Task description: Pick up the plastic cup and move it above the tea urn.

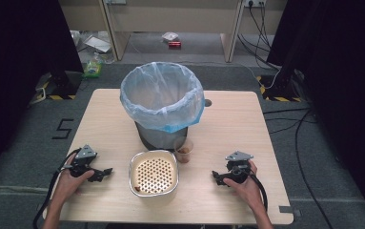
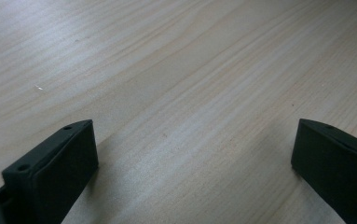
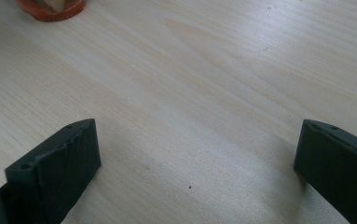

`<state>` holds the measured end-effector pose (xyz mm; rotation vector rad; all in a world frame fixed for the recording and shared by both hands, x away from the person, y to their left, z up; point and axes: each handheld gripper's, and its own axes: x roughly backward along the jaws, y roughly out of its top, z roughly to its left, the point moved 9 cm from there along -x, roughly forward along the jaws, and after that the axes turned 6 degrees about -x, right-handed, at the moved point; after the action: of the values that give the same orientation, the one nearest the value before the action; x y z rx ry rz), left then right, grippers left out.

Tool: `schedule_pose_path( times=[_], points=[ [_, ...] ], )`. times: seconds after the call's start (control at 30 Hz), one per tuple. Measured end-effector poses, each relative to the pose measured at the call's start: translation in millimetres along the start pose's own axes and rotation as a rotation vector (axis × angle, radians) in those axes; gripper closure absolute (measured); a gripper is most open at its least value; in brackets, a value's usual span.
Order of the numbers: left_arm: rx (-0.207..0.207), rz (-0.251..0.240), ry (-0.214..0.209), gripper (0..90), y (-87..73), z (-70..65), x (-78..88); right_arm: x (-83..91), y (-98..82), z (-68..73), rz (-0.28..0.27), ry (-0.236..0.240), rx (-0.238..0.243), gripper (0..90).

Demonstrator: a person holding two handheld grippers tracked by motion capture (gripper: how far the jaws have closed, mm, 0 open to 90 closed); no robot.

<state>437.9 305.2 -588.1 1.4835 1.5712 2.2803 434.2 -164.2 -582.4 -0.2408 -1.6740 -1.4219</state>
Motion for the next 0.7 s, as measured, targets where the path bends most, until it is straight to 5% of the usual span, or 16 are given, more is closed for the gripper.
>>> schedule_pose_path(
  times=[0.43, 0.6, 0.7],
  points=[
    [0.001, 0.000, 0.000, 0.0, 0.0, 0.0, 0.0, 0.3, 0.2, 0.3, -0.003, -0.002, 0.006, 2.0],
    [0.001, 0.000, 0.000, 0.0, 0.0, 0.0, 0.0, 4.3, 4.3, 1.6, -0.031, 0.016, 0.036, 22.5],
    [0.001, 0.000, 0.000, 0.0, 0.1, 0.0, 0.0, 6.8, 6.5, -1.4, -0.042, -0.012, 0.042, 16.4]
  ],
)
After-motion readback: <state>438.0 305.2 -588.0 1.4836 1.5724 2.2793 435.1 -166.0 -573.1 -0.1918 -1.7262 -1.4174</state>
